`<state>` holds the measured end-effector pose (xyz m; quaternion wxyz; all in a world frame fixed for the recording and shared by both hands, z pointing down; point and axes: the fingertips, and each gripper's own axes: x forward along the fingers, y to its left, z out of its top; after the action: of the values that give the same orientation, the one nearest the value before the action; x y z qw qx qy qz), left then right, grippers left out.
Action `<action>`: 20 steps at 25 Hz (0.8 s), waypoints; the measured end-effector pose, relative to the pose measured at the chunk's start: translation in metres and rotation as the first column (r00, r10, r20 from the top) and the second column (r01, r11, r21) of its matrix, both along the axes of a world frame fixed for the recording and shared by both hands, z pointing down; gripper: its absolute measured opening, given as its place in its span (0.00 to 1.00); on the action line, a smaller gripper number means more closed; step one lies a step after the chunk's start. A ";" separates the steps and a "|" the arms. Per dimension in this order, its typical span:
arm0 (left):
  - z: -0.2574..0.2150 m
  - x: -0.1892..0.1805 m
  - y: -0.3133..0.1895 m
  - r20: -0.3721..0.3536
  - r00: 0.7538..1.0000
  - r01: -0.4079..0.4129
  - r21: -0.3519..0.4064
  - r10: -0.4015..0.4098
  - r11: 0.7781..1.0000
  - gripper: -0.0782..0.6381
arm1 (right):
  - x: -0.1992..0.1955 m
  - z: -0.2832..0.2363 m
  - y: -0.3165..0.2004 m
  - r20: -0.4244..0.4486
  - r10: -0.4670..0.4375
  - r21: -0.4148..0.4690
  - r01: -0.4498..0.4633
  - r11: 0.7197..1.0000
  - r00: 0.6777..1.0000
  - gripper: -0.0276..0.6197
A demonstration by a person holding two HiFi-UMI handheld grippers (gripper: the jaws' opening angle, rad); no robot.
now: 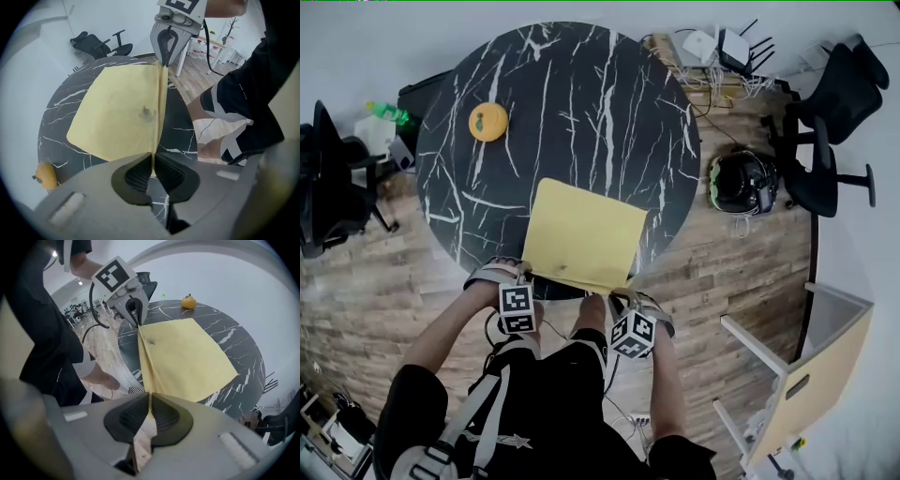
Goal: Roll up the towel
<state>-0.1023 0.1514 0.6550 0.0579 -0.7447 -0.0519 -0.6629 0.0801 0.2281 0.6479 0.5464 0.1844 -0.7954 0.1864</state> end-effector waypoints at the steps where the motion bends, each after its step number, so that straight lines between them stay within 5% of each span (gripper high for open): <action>1: 0.000 0.001 -0.001 0.002 1.000 0.004 -0.001 -0.004 1.000 0.15 | 0.001 -0.001 -0.001 0.006 0.008 -0.004 -0.008 1.000 1.000 0.08; 20: 0.003 0.008 -0.020 0.040 0.999 0.029 -0.072 -0.027 0.997 0.15 | 0.012 -0.001 -0.027 0.047 0.086 -0.050 -0.083 0.995 0.995 0.08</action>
<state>-0.0942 0.1315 0.6581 0.0207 -0.7339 -0.0664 -0.6757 0.0918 0.2007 0.6465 0.5227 0.2000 -0.7953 0.2329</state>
